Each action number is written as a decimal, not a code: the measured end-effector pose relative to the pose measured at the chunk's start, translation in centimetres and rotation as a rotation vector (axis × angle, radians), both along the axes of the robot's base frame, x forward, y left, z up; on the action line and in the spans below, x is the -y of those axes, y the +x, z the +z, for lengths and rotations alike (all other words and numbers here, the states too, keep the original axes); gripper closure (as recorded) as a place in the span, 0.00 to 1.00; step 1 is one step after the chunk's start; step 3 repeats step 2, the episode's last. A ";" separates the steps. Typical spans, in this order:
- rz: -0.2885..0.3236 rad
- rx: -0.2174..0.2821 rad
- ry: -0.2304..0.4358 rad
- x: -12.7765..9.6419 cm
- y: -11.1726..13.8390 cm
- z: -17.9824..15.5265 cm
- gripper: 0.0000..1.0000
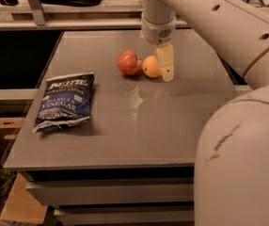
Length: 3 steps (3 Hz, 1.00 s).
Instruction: Move orange near apple
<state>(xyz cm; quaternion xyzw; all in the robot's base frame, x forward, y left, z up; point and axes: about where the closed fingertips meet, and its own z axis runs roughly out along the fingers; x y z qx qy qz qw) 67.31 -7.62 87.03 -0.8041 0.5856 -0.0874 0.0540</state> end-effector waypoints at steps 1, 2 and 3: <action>0.010 -0.028 0.016 0.6 0.5 0.2 0.00; 0.022 -0.047 0.033 0.8 0.8 0.2 0.00; 0.022 -0.047 0.033 0.8 0.8 0.2 0.00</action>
Offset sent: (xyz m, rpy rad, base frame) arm -0.0017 -0.0185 0.0080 0.0288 0.1181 0.0317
